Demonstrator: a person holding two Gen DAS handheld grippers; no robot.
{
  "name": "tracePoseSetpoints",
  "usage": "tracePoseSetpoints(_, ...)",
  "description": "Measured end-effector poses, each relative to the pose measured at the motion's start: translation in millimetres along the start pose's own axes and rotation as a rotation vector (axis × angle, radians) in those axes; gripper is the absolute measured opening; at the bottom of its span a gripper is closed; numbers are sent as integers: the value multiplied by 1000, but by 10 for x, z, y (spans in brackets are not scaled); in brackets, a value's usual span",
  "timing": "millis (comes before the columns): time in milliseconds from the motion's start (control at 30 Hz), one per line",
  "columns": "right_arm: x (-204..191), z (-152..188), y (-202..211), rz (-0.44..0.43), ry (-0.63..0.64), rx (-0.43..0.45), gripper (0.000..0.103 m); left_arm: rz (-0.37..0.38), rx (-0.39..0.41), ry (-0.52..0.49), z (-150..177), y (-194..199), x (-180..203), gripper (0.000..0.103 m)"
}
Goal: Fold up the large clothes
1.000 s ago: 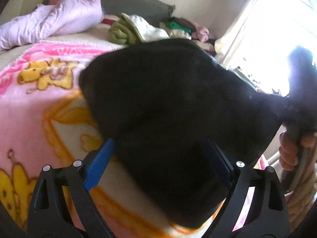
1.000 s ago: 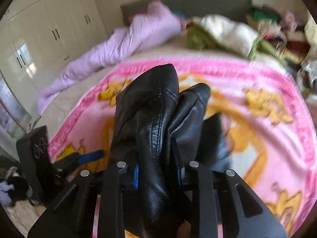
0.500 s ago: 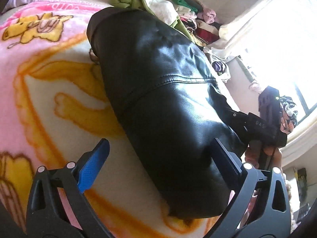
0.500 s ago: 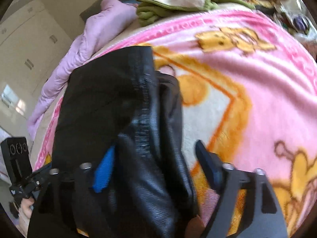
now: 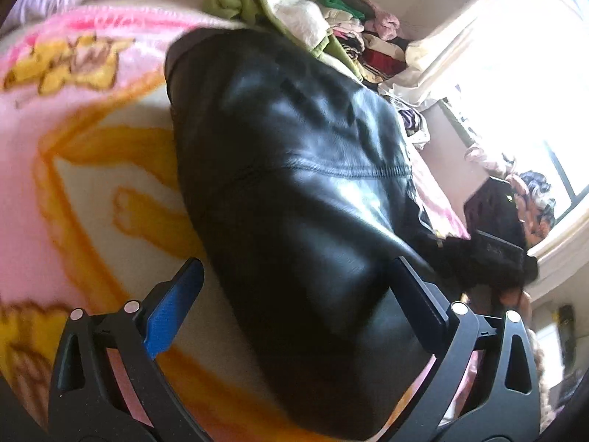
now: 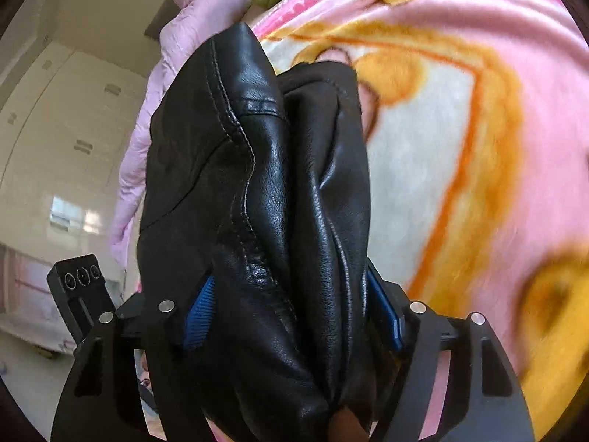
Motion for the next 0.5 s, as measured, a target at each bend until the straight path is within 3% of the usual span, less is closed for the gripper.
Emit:
tracePoseSetpoints(167, -324, 430, -47, 38, 26, 44, 70, -70, 15, -60, -19, 90, -9, 94)
tracePoseSetpoints(300, -427, 512, 33, 175, 114, 164, 75, -105, 3, -99, 55, 86, -7, 94)
tracePoseSetpoints(400, -467, 536, 68, 277, 165, 213, 86, -105, -8, -108, 113, 84, -2, 94)
tracePoseSetpoints(500, -539, 585, 174, 369, 220, 261, 89, -102, -4, -109, 145, 109, 10, 94)
Point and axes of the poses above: each gripper's, at about its wrist camera, not at the fingertips, and y roughly against the way its jaws point, x to its right, z to its underside, the point moved 5 cm from there along -y, roughly the way its jaws point, and after that the axes turned 4 degrees about -z, right-handed, at the moved point
